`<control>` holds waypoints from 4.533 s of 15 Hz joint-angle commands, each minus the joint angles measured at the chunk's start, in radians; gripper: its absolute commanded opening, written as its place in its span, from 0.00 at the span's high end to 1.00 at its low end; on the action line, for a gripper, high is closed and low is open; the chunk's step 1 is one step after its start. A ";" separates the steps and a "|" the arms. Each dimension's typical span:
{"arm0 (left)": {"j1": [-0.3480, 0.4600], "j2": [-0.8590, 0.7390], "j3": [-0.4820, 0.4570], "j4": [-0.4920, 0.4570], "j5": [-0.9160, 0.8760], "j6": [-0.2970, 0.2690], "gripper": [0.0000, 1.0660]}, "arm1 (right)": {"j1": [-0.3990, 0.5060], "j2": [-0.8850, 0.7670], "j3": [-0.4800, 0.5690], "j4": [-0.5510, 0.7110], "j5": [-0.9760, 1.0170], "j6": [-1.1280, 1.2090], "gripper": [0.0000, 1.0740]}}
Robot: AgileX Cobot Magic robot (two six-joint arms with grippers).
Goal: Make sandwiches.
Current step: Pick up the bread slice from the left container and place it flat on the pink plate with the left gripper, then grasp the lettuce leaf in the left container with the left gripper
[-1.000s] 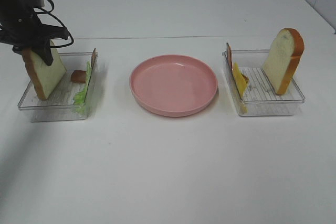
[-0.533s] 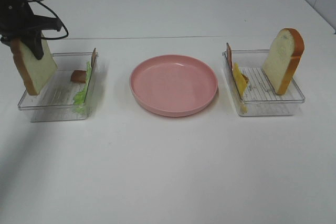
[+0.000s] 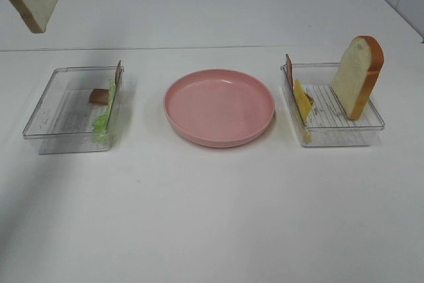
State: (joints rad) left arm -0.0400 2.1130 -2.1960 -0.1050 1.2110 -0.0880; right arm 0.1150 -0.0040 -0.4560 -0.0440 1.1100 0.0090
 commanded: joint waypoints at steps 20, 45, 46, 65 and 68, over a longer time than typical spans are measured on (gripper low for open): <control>-0.450 0.265 -0.004 -0.539 -0.350 -0.011 1.00 | -0.003 -0.027 0.004 -0.004 -0.010 -0.009 0.10; -0.416 0.434 -0.041 -0.486 -0.291 -0.207 0.09 | -0.003 -0.027 0.004 -0.004 -0.010 -0.009 0.10; -0.416 0.434 -0.050 -0.484 -0.285 -0.207 0.09 | -0.003 -0.027 0.004 -0.004 -0.010 -0.009 0.10; -0.408 0.229 -0.438 0.064 0.106 -0.139 0.09 | -0.003 -0.027 0.004 -0.004 -0.010 -0.009 0.10; -0.355 0.139 -0.438 0.061 0.106 -0.132 0.09 | -0.003 -0.027 0.004 -0.003 -0.010 -0.009 0.10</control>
State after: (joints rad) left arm -0.3990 2.2640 -2.6290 -0.0410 1.2140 -0.2240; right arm 0.1150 -0.0040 -0.4560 -0.0440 1.1100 0.0090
